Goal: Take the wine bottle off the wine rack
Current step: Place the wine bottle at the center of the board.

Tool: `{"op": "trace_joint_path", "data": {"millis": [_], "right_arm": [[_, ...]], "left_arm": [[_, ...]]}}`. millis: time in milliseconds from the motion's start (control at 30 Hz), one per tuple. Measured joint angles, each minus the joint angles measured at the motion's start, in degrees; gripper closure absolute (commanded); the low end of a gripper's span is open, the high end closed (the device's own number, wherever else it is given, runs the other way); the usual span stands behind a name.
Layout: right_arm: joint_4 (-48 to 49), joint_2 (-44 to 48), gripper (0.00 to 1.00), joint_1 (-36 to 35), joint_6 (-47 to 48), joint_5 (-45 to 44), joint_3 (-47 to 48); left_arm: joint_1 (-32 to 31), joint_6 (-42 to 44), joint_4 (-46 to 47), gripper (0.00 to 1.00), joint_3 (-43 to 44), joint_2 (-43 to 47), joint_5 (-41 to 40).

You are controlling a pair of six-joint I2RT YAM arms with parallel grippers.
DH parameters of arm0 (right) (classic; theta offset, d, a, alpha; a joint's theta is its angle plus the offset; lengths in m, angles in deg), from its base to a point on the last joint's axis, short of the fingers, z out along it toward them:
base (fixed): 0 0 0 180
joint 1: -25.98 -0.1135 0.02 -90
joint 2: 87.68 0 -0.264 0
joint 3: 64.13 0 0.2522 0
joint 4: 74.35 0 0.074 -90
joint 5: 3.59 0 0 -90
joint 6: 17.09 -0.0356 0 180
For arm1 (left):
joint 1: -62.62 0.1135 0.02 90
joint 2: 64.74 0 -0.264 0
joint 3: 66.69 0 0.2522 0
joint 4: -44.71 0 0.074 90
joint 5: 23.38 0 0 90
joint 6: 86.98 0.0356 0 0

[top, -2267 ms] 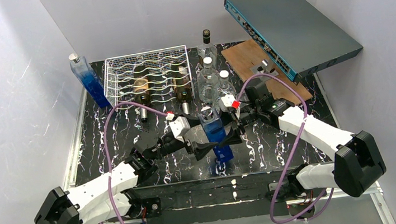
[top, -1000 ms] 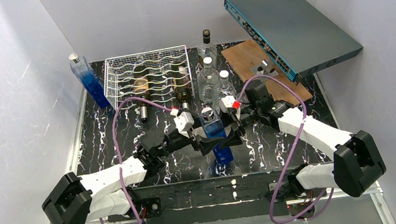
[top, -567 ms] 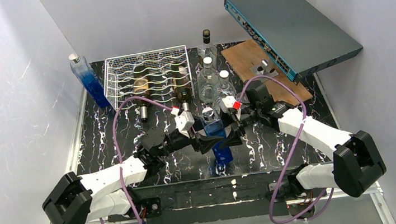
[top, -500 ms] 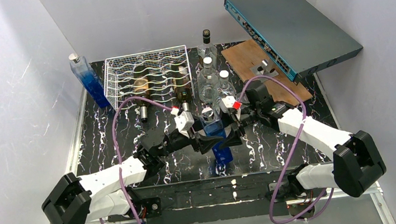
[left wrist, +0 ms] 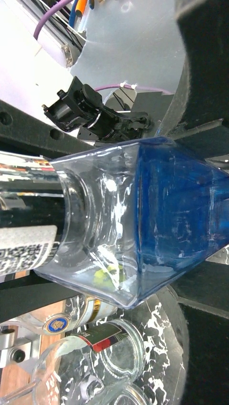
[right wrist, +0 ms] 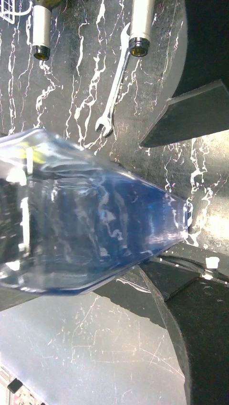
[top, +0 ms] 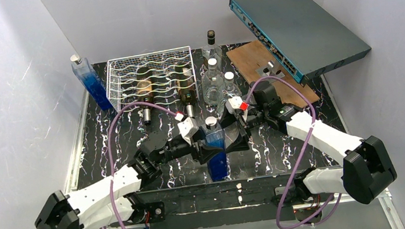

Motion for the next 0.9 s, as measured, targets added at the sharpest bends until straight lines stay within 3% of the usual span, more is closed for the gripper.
{"op": "trace_joint_path", "data": {"millis": [167, 467, 667, 900], "right_arm": [[0.0, 0.1, 0.02, 0.6, 0.2, 0.4, 0.0], [0.0, 1.6, 0.02, 2.2, 1.6, 1.7, -1.4], [-0.1, 1.7, 0.02, 2.5, 2.9, 1.7, -2.9], [-0.1, 1.8, 0.02, 2.9, 4.2, 1.7, -3.7]], "left_arm": [[0.0, 2.1, -6.8, 1.0, 0.1, 5.9, -0.9], [0.0, 9.6, -29.2, 1.0, 6.7, 15.3, -7.9], [0.1, 14.8, -44.4, 1.0, 14.7, 17.0, -18.4], [0.2, 19.3, -52.3, 1.0, 18.1, 20.0, -32.5]]}}
